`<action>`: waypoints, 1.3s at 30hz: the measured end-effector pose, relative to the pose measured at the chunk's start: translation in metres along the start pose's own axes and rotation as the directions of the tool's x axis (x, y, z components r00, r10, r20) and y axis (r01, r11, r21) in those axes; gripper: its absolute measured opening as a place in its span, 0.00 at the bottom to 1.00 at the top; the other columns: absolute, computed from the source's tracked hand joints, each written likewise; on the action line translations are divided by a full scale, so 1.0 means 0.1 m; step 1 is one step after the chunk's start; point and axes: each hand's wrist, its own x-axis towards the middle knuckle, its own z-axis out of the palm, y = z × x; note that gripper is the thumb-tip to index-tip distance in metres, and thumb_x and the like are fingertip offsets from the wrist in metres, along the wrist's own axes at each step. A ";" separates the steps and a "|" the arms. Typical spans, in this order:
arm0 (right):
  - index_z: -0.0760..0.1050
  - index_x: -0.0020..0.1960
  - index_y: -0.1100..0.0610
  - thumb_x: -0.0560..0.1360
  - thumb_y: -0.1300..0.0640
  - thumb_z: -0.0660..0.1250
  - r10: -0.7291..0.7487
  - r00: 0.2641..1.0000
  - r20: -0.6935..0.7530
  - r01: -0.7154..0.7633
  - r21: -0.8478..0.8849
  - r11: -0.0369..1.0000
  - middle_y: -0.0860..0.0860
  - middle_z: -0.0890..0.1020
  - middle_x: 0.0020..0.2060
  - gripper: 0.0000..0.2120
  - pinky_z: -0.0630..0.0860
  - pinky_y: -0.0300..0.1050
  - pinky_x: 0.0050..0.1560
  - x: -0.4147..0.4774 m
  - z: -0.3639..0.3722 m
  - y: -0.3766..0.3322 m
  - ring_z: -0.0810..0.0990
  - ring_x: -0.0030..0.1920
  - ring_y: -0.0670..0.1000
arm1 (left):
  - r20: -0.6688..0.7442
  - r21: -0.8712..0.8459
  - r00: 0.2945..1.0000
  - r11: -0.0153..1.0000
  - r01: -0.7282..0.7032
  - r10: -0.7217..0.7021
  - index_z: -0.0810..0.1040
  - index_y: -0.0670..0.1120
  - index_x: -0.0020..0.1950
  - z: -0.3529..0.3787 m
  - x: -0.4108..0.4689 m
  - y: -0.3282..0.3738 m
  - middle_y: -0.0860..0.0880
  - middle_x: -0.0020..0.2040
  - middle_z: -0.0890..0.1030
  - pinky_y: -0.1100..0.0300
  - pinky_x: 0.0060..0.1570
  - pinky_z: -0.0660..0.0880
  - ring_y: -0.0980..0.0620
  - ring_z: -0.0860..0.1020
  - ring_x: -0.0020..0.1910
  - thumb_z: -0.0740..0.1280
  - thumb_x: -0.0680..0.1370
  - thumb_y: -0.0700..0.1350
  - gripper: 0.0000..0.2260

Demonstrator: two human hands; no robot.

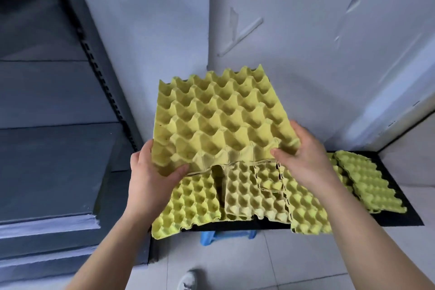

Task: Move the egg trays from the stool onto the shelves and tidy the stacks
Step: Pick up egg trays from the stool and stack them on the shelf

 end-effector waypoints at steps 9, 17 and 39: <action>0.62 0.74 0.52 0.70 0.51 0.73 -0.312 0.933 -0.177 0.333 0.102 0.938 0.46 0.70 0.70 0.36 0.64 0.41 0.68 -0.53 -0.58 -0.71 0.68 0.68 0.45 | -0.287 -0.027 0.942 0.982 -0.188 0.172 0.65 0.54 0.72 -0.88 -0.74 0.66 0.55 0.60 0.69 0.72 0.45 0.67 0.71 0.70 0.49 0.77 0.69 0.51 0.35; 0.68 0.69 0.50 0.68 0.46 0.73 -0.469 0.845 -0.259 0.525 0.230 0.819 0.48 0.79 0.59 0.31 0.75 0.49 0.60 -0.81 -0.74 -1.48 0.78 0.58 0.47 | -0.460 0.050 0.831 0.943 -0.328 0.314 0.66 0.54 0.71 -1.78 -0.98 1.08 0.56 0.62 0.70 0.70 0.49 0.65 0.63 0.71 0.52 0.77 0.68 0.51 0.35; 0.74 0.61 0.52 0.67 0.47 0.73 -0.641 0.689 -0.339 0.725 0.334 0.602 0.46 0.82 0.50 0.24 0.76 0.42 0.50 -1.16 0.52 -4.31 0.80 0.49 0.47 | -0.600 0.179 0.707 0.924 -0.338 0.374 0.64 0.48 0.74 -4.80 -0.37 0.63 0.49 0.65 0.75 0.54 0.60 0.71 0.50 0.74 0.63 0.73 0.70 0.59 0.37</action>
